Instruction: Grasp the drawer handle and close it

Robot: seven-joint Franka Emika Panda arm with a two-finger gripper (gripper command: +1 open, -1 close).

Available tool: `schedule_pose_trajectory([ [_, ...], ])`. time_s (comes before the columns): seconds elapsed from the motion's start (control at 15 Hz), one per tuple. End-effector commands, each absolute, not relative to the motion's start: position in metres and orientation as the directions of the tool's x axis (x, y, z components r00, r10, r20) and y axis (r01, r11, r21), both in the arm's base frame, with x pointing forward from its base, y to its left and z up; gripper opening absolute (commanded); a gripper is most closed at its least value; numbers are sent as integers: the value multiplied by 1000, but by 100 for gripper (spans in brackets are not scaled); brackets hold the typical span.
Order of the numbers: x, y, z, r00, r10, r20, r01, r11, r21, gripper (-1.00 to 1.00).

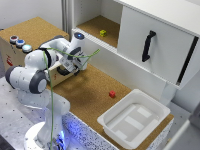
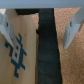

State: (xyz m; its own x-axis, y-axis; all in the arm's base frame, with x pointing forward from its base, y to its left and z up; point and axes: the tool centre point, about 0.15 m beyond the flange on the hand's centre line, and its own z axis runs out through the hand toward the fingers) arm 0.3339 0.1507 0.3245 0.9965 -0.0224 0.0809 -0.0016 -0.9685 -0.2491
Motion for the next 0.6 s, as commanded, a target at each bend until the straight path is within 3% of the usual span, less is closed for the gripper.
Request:
schedule_pose_trajectory([
  [0.0, 346, 145, 312, 998, -41, 52, -26, -965, -261, -100],
  [0.53, 352, 142, 295, 999, -37, 7, -34, -964, -265, -100],
])
